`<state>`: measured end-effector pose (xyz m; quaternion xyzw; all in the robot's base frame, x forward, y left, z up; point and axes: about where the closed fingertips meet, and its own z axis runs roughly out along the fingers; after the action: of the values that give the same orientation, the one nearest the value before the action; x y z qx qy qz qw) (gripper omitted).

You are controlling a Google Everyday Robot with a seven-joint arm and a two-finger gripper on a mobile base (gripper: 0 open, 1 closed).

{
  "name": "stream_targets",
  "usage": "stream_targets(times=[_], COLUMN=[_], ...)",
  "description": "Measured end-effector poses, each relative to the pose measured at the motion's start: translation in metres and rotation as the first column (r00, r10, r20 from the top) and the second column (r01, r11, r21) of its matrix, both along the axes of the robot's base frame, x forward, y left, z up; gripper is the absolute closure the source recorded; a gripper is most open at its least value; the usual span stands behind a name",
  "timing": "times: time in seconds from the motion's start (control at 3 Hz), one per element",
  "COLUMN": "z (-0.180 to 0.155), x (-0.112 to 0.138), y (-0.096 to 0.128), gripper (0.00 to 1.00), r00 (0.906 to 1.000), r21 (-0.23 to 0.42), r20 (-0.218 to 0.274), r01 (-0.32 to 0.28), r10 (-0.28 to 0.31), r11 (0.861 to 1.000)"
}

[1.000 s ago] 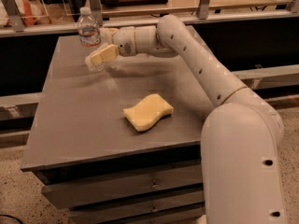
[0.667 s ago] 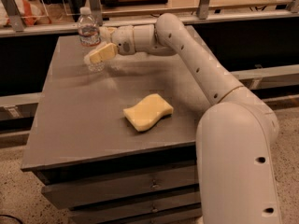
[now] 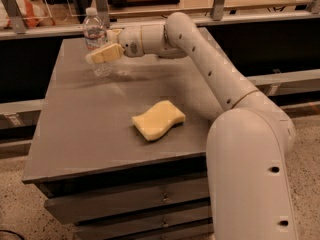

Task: Knock water bottle over

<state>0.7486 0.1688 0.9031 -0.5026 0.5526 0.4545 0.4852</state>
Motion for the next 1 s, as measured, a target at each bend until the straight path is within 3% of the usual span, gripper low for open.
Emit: stream_targets(times=[0.67,1.0], z=[0.012,0.021], x=[-0.003,-0.006], y=[0.001,-0.007], gripper=[0.64,0.88], r00=[0.9998,0.9998], r21=[-0.009,-0.043], r20=[-0.002,-0.004], r01=[-0.02,-0.02], r10=[0.02,0.02], r11=[1.0,0.999])
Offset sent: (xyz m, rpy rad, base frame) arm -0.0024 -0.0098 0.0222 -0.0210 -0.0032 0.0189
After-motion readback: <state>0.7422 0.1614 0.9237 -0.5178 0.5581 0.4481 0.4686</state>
